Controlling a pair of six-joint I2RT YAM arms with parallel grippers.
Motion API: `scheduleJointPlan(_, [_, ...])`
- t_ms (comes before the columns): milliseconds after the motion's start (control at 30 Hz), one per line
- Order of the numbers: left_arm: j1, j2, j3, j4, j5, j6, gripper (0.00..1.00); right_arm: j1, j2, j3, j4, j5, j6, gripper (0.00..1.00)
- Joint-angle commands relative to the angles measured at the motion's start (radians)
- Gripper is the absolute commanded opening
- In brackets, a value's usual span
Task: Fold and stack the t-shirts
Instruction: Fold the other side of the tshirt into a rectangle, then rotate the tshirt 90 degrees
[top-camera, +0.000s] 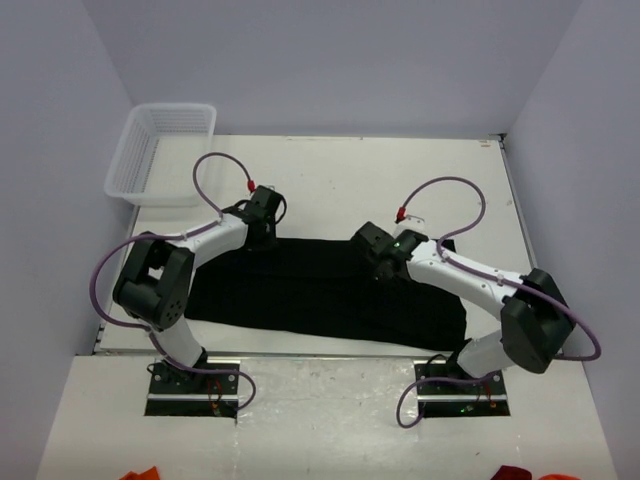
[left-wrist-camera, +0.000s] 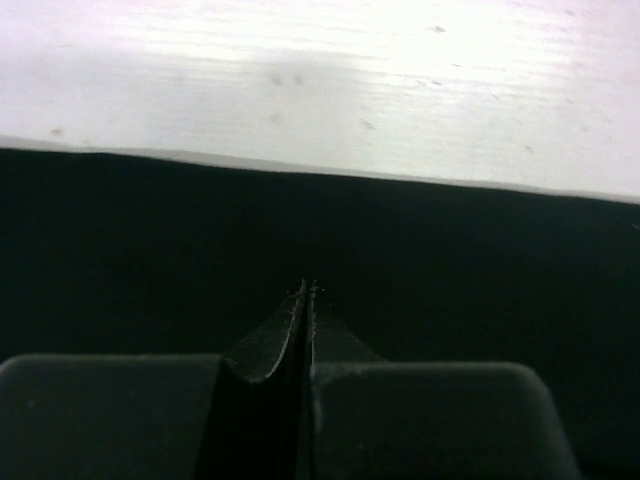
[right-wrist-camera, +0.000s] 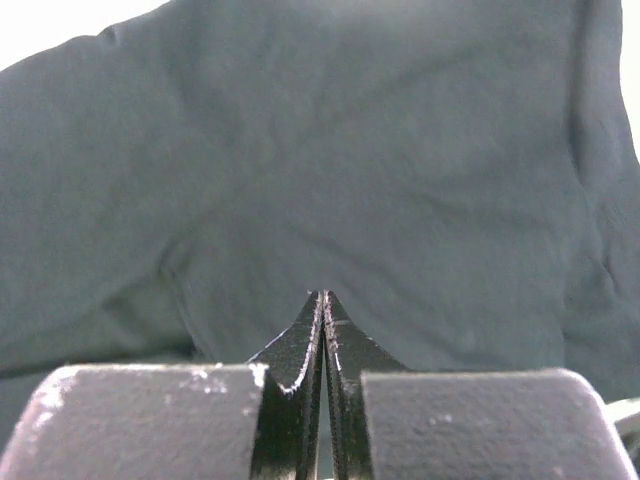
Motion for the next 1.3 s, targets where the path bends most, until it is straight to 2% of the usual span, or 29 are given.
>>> scheduleJointPlan(0, [0.002, 0.004, 0.025, 0.076, 0.15, 0.065, 0.0, -0.119, 0.068, 0.064, 0.166, -0.122, -0.28, 0.0])
scheduleJointPlan(133, [0.0, -0.001, 0.039, 0.068, 0.201, 0.065, 0.0, -0.16, 0.189, 0.168, 0.192, -0.251, -0.412, 0.0])
scheduleJointPlan(233, [0.002, 0.024, 0.075, -0.004, 0.092, 0.047, 0.0, -0.161, 0.281, 0.206, 0.204, -0.316, -0.43, 0.0])
scheduleJointPlan(333, [0.003, 0.05, 0.086, -0.033, 0.043, 0.039, 0.0, -0.161, 0.324, 0.177, 0.249, -0.386, -0.43, 0.0])
scheduleJointPlan(467, [0.018, 0.105, 0.086, -0.059, -0.007, -0.002, 0.0, -0.16, 0.377, 0.167, 0.279, -0.417, -0.431, 0.0])
scheduleJointPlan(900, [0.123, 0.262, 0.132, -0.038, 0.041, -0.047, 0.0, -0.176, 0.541, 0.288, 0.266, -0.474, -0.454, 0.0])
scheduleJointPlan(1267, [0.155, 0.324, 0.223, -0.061, 0.026, -0.024, 0.0, -0.331, 0.634, 0.466, 0.207, -0.58, -0.514, 0.0])
